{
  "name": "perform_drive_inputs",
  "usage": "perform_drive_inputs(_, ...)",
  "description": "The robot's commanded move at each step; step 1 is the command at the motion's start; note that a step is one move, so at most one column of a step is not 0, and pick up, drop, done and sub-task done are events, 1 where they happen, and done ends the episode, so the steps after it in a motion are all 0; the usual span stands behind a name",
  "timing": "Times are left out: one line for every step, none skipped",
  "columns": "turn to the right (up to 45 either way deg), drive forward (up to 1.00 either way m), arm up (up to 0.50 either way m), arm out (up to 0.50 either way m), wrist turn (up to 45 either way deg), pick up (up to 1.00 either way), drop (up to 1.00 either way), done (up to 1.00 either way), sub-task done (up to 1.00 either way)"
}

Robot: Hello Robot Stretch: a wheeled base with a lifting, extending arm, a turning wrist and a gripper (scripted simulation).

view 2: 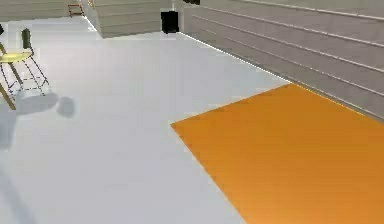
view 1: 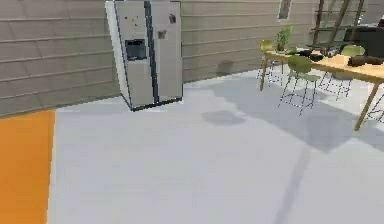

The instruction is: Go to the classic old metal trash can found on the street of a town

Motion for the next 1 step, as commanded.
perform_drive_inputs(-45.0, 0.00, 0.00, 0.00, 0.0, 0.00, 0.00, 0.00, 0.00)
